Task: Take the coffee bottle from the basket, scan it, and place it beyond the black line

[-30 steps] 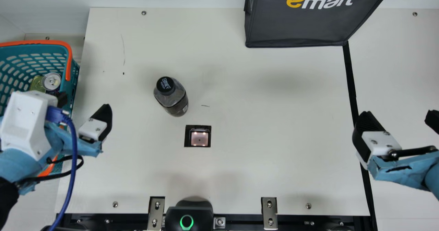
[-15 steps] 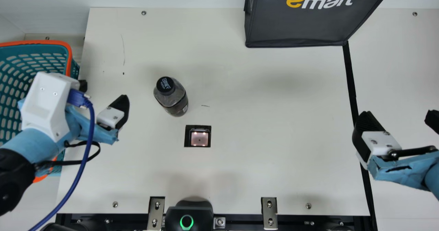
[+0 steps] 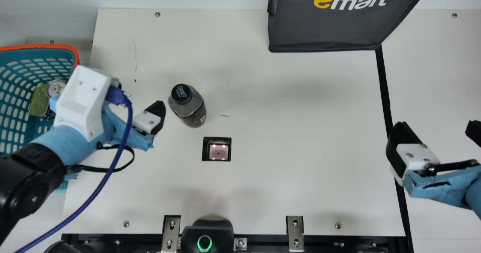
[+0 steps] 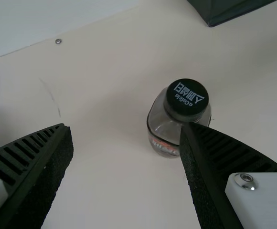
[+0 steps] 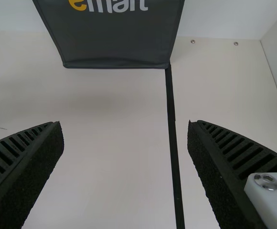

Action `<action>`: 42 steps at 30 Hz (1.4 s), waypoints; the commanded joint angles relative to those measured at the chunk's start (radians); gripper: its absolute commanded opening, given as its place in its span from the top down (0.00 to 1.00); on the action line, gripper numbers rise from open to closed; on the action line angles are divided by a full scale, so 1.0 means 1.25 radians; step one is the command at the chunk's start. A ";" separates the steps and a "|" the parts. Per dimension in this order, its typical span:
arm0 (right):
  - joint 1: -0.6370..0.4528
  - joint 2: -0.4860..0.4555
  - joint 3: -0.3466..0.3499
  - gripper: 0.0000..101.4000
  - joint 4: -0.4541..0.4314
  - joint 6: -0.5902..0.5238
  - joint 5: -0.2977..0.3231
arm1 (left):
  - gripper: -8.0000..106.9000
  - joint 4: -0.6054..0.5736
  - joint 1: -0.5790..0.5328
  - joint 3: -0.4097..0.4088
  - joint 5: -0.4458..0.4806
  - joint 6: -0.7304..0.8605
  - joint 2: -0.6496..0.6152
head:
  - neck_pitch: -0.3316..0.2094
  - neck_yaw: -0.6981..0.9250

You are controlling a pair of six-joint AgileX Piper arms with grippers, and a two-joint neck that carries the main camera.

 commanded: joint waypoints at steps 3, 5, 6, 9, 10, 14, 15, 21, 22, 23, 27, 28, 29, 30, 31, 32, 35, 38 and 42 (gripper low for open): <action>0.000 0.000 0.000 0.10 0.000 0.000 0.000 | 0.15 0.030 -0.030 -0.017 0.008 -0.048 0.026 | -0.021 0.000; 0.000 0.000 0.000 0.10 0.000 0.000 0.000 | 0.15 0.043 -0.042 -0.024 0.012 -0.070 0.040 | -0.021 0.000; 0.000 0.000 0.000 0.10 0.000 0.000 0.000 | 0.15 0.050 -0.048 -0.029 0.015 -0.083 0.047 | -0.021 0.000; 0.000 0.000 0.000 0.10 0.000 0.000 0.000 | 0.15 0.067 -0.062 -0.040 0.023 -0.118 0.067 | -0.021 0.000; 0.000 0.000 0.000 0.10 0.000 0.000 0.000 | 0.15 0.072 -0.067 -0.044 0.026 -0.130 0.074 | -0.021 0.000; 0.000 0.000 0.000 0.10 0.000 0.000 0.000 | 0.15 0.088 -0.080 -0.057 0.035 -0.177 0.101 | -0.021 0.000; 0.000 0.000 0.000 0.10 0.000 0.000 0.000 | 0.15 0.093 -0.084 -0.060 0.037 -0.190 0.108 | -0.021 0.000; 0.000 0.000 0.000 0.10 0.000 0.000 0.000 | 0.15 0.108 -0.101 -0.079 0.047 -0.252 0.143 | -0.021 0.000; 0.000 0.000 0.000 0.10 0.000 0.000 0.000 | 0.15 0.111 -0.104 -0.082 0.048 -0.262 0.148 | -0.021 0.000; 0.000 0.000 0.000 0.10 0.000 0.000 0.000 | 0.15 0.114 -0.108 -0.085 0.049 -0.271 0.154 | -0.021 0.000; 0.000 0.000 0.000 0.10 0.000 0.000 0.000 | 0.15 0.123 -0.121 -0.097 0.055 -0.304 0.173 | -0.021 0.000; 0.000 0.000 0.000 0.10 0.000 0.000 0.000 | 0.15 0.126 -0.125 -0.101 0.057 -0.312 0.177 | -0.021 0.000; 0.000 0.000 0.000 0.10 0.000 0.000 0.000 | 0.15 0.128 -0.129 -0.104 0.059 -0.320 0.181 | -0.021 0.000; 0.000 0.000 0.000 0.10 0.000 0.000 -0.001 | 0.15 0.130 -0.131 -0.107 0.061 -0.327 0.184 | -0.021 0.000; 0.000 0.000 0.000 0.10 0.000 0.000 0.000 | 0.15 0.131 -0.135 -0.111 0.064 -0.335 0.188 | -0.021 0.000; 0.000 0.000 0.000 0.10 0.000 0.000 0.000 | 0.15 0.133 -0.137 -0.114 0.066 -0.341 0.191 | -0.021 0.000; 0.000 0.000 0.000 0.10 0.000 0.000 0.000 | 0.15 0.140 -0.145 -0.124 0.074 -0.358 0.202 | -0.021 0.000; 0.000 0.000 0.000 0.10 0.000 0.000 0.000 | 0.15 0.146 -0.152 -0.131 0.079 -0.373 0.212 | -0.021 0.000; 0.000 0.000 0.000 0.10 0.000 0.000 0.000 | 0.15 0.155 -0.158 -0.139 0.085 -0.385 0.226 | -0.021 0.000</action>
